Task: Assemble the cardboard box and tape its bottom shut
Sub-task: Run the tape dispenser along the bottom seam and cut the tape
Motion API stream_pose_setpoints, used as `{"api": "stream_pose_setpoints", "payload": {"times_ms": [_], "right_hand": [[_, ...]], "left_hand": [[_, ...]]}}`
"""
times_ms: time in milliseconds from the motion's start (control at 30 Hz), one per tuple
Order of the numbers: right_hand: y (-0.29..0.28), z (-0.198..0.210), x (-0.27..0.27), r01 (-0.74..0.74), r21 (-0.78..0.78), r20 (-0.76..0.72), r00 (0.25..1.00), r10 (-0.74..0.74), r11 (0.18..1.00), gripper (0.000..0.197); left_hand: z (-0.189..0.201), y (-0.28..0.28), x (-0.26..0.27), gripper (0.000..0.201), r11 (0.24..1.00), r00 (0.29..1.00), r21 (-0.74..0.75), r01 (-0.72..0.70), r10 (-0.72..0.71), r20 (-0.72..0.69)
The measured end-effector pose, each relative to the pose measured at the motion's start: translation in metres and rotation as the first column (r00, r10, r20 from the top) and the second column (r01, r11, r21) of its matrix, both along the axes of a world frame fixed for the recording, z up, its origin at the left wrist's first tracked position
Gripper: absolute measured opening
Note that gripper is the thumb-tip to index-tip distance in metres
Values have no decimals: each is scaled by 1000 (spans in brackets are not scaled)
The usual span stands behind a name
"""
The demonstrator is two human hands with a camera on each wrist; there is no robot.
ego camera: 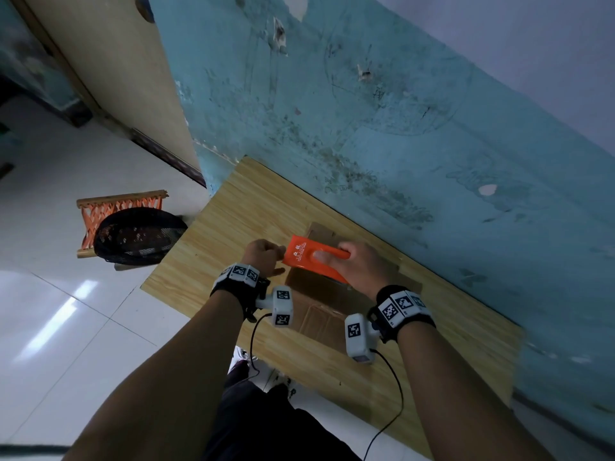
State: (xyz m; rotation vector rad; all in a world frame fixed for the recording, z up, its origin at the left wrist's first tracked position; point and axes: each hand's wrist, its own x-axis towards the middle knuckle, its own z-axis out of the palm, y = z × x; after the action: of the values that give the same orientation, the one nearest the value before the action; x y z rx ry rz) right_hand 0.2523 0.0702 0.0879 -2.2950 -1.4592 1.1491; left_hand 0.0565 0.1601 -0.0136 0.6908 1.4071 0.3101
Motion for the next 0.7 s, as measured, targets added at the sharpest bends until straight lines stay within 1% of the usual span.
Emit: {"api": "stream_pose_setpoints", "payload": {"times_ms": [33, 100, 200, 300, 400, 467, 533, 567, 667, 700], "right_hand": [[1, -1, -3, 4, 3, 3, 1000, -4, 1000, 54], [4, -2, -5, 7, 0, 18, 1000, -7, 1000, 57], [6, 0, -4, -4, -15, 44, 999, 4, 1000, 59], [7, 0, -5, -13, -22, 64, 998, 14, 1000, 60], [9, -3, -5, -7, -24, 87, 996, 9, 1000, 64], [9, -4, -5, 6, -28, 95, 995, -3, 1000, 68], [8, -3, -4, 17, -32, 98, 995, -14, 999, 66], [8, -2, -4, 21, -29, 97, 995, -18, 999, 65], [8, -1, -5, 28, -25, 108, 994, -25, 999, 64], [7, 0, -5, 31, -24, 109, 994, -28, 999, 64]], "left_hand": [[-6, -1, 3, 7, 1000, 999, 9, 27, -26, -32], [-15, -3, 7, 6, 998, 997, 2, 57, -57, -47], [-27, -4, 10, 17, 994, 993, -7, 105, -106, -52], [-37, -11, 12, 22, 994, 994, -19, 105, -105, -3], [-50, -19, 13, 29, 996, 994, 11, 92, -93, 55], [-61, -24, 14, 25, 994, 992, 34, 100, -102, 77], [-79, -26, 15, 16, 994, 992, 54, 93, -97, 81], [-76, -28, 15, 16, 994, 993, 58, 88, -92, 77], [-89, -30, 16, 10, 996, 997, 63, 67, -70, 40], [-88, -31, 14, 17, 997, 998, 51, 58, -60, 21]]}}
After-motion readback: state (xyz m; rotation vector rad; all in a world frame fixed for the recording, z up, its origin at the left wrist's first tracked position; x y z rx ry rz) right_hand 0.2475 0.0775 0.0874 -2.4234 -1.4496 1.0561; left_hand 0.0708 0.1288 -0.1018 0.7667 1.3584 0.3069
